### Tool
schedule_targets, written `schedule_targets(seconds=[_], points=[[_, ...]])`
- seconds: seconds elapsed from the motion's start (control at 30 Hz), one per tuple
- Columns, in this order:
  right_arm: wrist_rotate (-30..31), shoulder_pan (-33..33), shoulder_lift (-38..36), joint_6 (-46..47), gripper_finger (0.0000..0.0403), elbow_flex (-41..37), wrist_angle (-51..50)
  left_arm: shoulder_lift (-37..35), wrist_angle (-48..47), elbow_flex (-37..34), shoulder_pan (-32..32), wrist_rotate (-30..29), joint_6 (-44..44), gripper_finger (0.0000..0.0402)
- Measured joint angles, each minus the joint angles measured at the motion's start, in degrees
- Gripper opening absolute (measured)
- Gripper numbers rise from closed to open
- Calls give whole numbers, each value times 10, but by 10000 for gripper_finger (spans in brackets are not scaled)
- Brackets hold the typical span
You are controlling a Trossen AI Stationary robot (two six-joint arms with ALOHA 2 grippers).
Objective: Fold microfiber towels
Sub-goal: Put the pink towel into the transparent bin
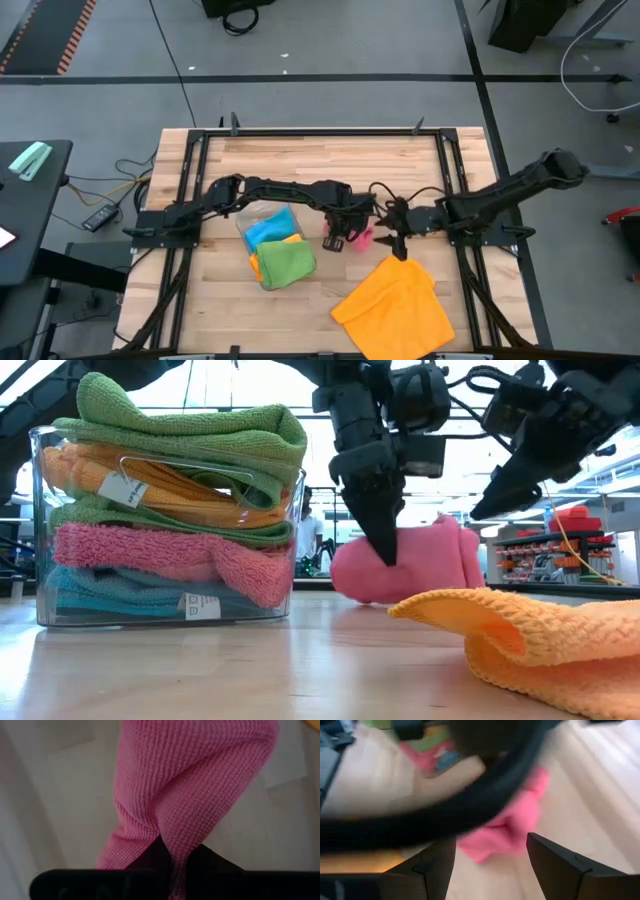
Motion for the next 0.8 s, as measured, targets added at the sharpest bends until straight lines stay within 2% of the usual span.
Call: schedule_targets(seconds=[0.1,0.27,0.4,0.53,0.67,0.8], points=[[7,31,6,4,253,0,24,-10,6,0,8,5,-12,33],[108,67,-7,-27,246,3,26,-28,6,0,20,26,-28,22],[108,59,-10,-11,249,5,38,-36,6,1,22,28,-28,33],[73,41,-13,-30,281,46,15,-41,3,1,23,28,-35,33],[80,31,-12,-71,327,92,-40,-42,2,1,24,29,-52,21],[80,15,-7,-73,364,97,-61,-47,-2,1,25,32,-84,29]])
